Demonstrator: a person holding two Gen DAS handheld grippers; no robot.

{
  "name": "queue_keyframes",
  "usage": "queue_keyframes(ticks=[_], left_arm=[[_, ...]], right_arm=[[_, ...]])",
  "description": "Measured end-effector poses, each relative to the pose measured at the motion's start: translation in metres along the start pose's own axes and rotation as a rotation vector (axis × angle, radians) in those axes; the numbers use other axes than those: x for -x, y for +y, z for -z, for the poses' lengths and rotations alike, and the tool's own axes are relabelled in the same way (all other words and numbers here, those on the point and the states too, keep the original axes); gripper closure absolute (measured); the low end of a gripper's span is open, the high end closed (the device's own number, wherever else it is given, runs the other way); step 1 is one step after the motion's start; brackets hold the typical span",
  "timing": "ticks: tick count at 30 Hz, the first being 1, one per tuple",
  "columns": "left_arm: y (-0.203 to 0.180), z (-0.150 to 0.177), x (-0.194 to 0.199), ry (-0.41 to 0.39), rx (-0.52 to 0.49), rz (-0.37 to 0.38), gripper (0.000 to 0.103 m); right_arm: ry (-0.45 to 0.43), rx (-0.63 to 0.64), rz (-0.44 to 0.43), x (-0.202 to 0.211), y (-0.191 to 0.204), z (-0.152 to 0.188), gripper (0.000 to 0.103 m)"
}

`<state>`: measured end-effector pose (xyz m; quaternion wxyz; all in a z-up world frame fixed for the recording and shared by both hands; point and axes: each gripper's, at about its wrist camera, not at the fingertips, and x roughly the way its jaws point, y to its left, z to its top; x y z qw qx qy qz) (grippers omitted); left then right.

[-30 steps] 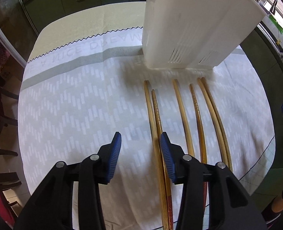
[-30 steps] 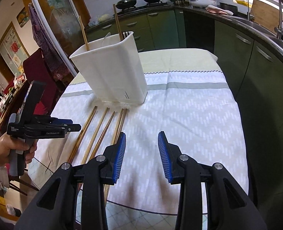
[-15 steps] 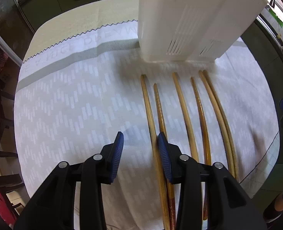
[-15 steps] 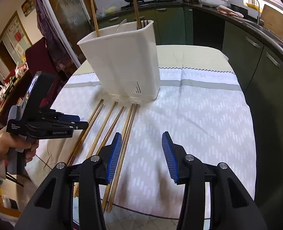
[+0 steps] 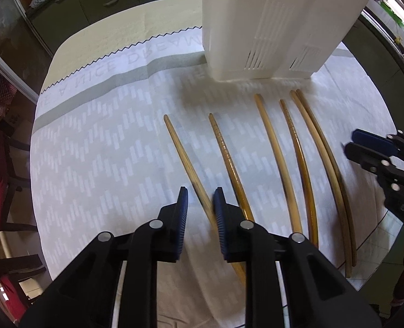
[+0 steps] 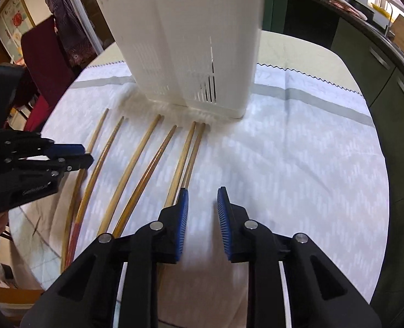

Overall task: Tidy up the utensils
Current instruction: 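Move both open tools back over the remaining chopsticks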

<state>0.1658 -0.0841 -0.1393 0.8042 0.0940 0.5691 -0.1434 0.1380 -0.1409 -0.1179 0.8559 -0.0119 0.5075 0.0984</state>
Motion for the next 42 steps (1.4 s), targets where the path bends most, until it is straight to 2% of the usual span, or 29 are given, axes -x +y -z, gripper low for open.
queue_keyframes(ticks=[1,5,13,20,25,34,38,42], left_arm=[[0.001,0.002,0.000,-0.001,-0.001,0.001,0.084],[0.004,0.003,0.002,-0.008,-0.009,0.005,0.084],[-0.009,0.001,0.002,-0.035,-0.033,0.005,0.084],[-0.023,0.002,0.001,-0.039,-0.062,0.019,0.086],[-0.021,0.002,0.001,-0.038,-0.071,0.023,0.086],[-0.020,0.004,0.002,-0.044,-0.087,0.015,0.086],[-0.022,0.004,0.003,-0.045,-0.089,0.017,0.085],[-0.021,0.005,0.003,-0.050,-0.092,0.019,0.085]], right_arm=[[0.011,0.000,-0.004,-0.004,0.001,-0.002,0.084],[0.033,0.013,0.018,-0.011,0.008,-0.007,0.084],[0.056,0.053,0.080,-0.020,0.023,-0.018,0.085],[0.078,0.066,0.098,-0.025,0.031,-0.024,0.088],[0.098,0.048,0.075,-0.029,0.025,-0.020,0.088],[0.047,0.020,0.032,-0.023,0.034,-0.030,0.088],[0.066,0.016,0.010,-0.029,0.040,-0.039,0.088],[0.080,0.024,0.026,-0.035,0.040,-0.040,0.088]])
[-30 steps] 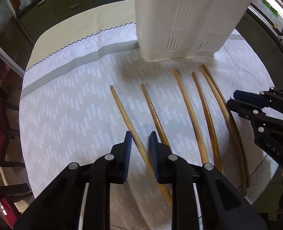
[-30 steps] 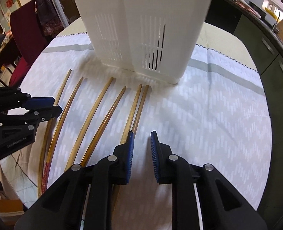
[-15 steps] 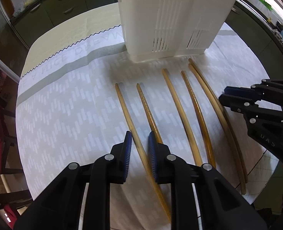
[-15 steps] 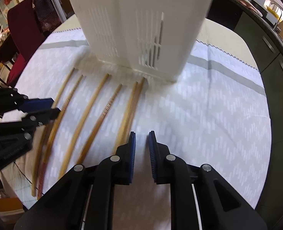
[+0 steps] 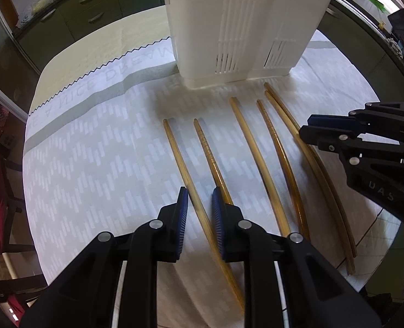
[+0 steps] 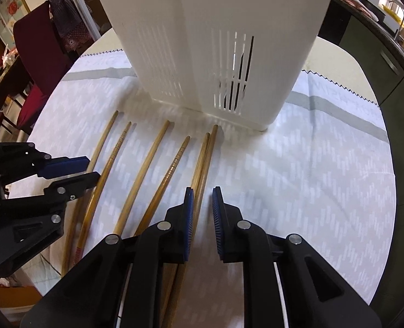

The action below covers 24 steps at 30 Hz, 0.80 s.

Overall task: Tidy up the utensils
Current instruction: 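Move both open tools back over the remaining chopsticks, then grasp a wooden chopstick with the left tool while the right tool grasps another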

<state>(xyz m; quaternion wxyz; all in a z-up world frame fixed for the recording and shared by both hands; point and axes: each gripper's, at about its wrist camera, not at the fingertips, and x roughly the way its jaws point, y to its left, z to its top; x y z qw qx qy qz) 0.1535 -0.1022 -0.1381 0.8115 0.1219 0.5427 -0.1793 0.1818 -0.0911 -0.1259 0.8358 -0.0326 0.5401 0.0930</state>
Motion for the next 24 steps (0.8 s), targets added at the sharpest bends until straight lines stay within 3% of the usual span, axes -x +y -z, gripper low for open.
queue_keyframes(ticks=[12,18,24], left_arm=[[-0.001,0.000,0.001,-0.003,-0.004,-0.003,0.085],[-0.001,0.000,0.001,-0.002,-0.002,-0.002,0.085],[0.002,-0.001,0.000,0.005,0.014,0.003,0.085]], right_arm=[[-0.002,-0.014,-0.012,0.000,-0.007,0.001,0.088],[-0.005,0.002,0.042,-0.001,-0.003,0.001,0.088],[0.006,0.011,0.036,-0.004,0.002,-0.001,0.088]])
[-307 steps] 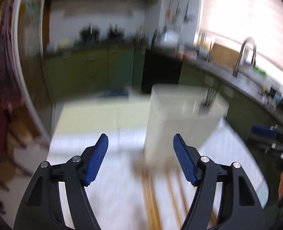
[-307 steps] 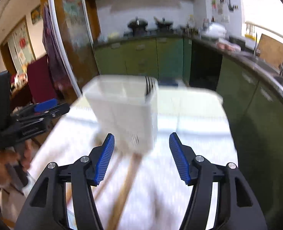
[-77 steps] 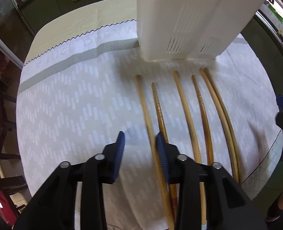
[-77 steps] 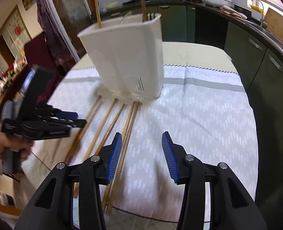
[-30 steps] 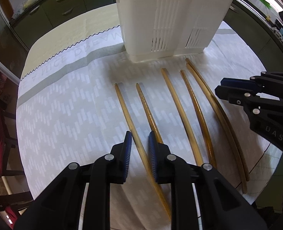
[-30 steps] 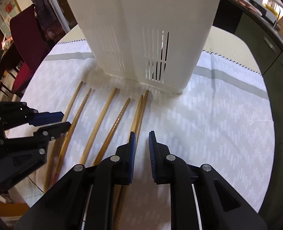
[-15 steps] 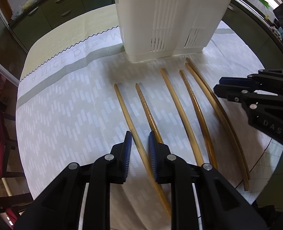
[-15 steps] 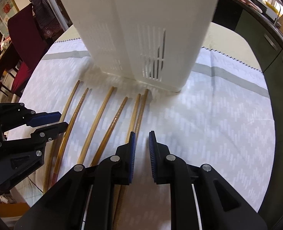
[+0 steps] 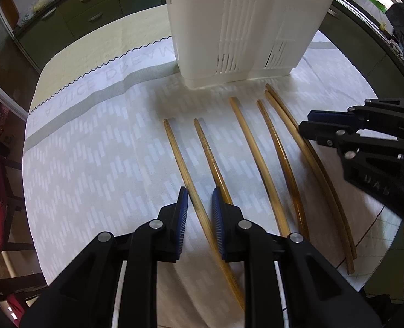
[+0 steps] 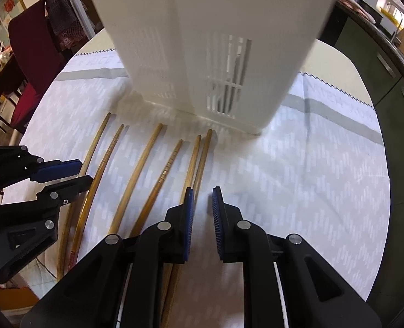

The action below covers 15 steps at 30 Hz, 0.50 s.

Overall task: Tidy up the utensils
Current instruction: 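Grasp a wooden chopstick with the left tool while the right tool grasps another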

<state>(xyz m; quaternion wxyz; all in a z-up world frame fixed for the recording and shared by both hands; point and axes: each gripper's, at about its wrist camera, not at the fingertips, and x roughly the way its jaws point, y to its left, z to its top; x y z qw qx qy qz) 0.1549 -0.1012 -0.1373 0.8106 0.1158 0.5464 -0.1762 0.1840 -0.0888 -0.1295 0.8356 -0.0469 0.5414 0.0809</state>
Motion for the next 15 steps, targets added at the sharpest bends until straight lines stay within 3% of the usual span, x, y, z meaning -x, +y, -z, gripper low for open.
queue_keyframes(ticks=[15], left_arm=[[0.019,-0.006,-0.002,0.051,0.080,0.042,0.085]], right_arm=[[0.009,0.038,0.034,-0.005,0.009,0.002,0.092]])
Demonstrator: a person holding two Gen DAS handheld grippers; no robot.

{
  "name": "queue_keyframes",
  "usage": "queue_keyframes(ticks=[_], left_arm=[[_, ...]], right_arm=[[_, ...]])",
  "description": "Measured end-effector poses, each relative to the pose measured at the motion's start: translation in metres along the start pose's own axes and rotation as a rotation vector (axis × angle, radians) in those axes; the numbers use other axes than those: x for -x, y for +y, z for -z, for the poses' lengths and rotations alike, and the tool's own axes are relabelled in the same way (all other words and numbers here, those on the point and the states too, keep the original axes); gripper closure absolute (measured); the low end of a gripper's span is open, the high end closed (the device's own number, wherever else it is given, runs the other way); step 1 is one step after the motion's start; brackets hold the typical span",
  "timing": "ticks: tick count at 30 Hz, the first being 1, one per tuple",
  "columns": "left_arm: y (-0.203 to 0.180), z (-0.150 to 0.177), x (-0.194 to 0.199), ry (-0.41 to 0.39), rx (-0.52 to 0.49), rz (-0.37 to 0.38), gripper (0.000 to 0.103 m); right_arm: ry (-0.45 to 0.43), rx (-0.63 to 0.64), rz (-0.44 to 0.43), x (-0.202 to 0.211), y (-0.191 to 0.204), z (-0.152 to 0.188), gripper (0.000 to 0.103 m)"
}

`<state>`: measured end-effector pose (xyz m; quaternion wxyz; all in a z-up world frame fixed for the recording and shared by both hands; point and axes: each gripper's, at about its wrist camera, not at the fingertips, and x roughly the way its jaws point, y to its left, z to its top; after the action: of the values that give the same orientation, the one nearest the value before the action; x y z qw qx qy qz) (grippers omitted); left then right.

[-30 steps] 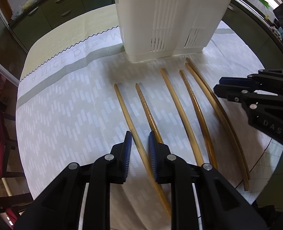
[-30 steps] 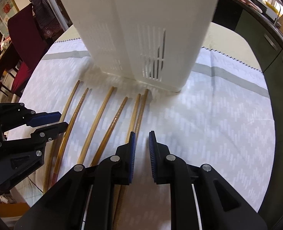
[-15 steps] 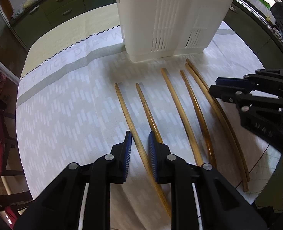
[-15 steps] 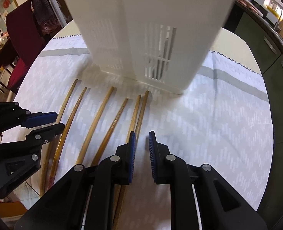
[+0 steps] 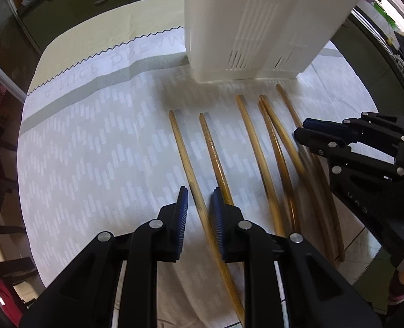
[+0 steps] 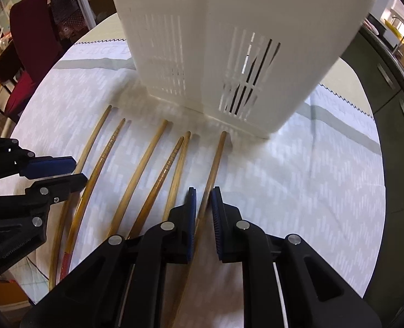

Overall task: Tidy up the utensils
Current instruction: 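Grasp a wooden chopstick with the left tool while the right tool grasps another, then lift both chopsticks upright, carry them over the white holder and open both tools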

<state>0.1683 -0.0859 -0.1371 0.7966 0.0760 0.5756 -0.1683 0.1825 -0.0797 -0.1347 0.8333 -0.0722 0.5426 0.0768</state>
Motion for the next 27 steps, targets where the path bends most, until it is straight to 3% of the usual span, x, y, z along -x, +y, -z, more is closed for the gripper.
queue_keyframes(ticks=[3,5,8,13,20,27], left_arm=[[0.002,-0.003,0.000,0.009,0.013,-0.002,0.085],[0.007,-0.011,-0.002,0.013,0.023,0.002,0.094],[0.012,-0.020,-0.005,0.022,0.057,0.021,0.096],[0.017,-0.027,0.000,0.017,0.075,0.038,0.097],[0.017,-0.027,0.052,-0.151,0.025,0.032,0.097],[0.011,-0.009,0.103,-0.286,-0.016,0.025,0.097]], right_arm=[[0.006,-0.037,-0.051,-0.001,-0.011,0.000,0.095],[0.001,-0.049,-0.061,-0.001,-0.012,0.000,0.097],[-0.006,-0.077,-0.101,0.003,-0.021,0.003,0.097],[-0.086,-0.102,-0.138,0.033,-0.034,0.012,0.097],[-0.231,-0.130,-0.192,0.092,-0.057,0.040,0.097],[-0.305,-0.146,-0.214,0.125,-0.068,0.056,0.097]])
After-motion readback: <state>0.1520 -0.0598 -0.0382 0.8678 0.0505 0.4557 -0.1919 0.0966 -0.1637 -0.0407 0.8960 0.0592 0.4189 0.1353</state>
